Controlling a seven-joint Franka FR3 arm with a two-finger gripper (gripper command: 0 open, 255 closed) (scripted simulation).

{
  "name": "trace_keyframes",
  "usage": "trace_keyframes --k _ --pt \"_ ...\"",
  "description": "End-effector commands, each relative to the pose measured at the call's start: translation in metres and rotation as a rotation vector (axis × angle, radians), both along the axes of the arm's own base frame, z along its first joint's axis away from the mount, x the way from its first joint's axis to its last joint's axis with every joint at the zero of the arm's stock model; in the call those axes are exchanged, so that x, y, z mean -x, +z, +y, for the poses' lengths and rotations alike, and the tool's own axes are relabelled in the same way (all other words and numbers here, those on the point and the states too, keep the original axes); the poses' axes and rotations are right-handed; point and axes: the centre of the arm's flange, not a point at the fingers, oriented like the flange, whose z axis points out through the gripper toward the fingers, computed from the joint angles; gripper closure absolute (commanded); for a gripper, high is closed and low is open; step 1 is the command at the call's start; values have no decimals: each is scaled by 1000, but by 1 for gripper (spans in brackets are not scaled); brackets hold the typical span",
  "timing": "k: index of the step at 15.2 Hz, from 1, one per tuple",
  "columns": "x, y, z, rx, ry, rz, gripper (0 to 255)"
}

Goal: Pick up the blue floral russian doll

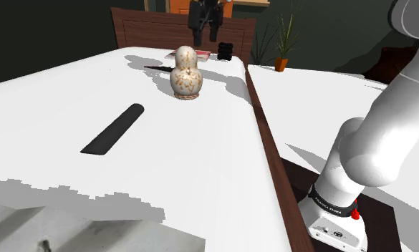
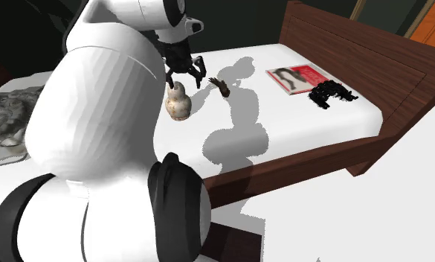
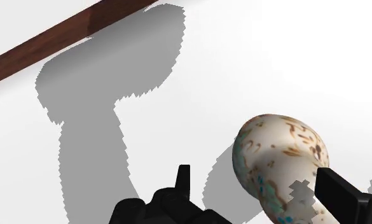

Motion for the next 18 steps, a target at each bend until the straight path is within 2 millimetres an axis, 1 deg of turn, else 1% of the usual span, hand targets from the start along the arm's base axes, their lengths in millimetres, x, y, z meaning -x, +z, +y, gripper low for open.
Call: trace_keyframes --k 1,4,5,11,12,14,15,18 --pt "-17 6 20 -3 19 22 0" --pt "-44 15 51 -7 47 53 0" --pt "-47 15 54 -7 50 56 0" --pt "-47 -16 54 -7 50 56 0" --pt "-47 -25 54 -7 50 56 0" --pt "-47 -25 54 -7 50 57 0" --pt "-47 -25 54 -7 50 57 255" --pt "-47 -25 54 -7 50 56 255"
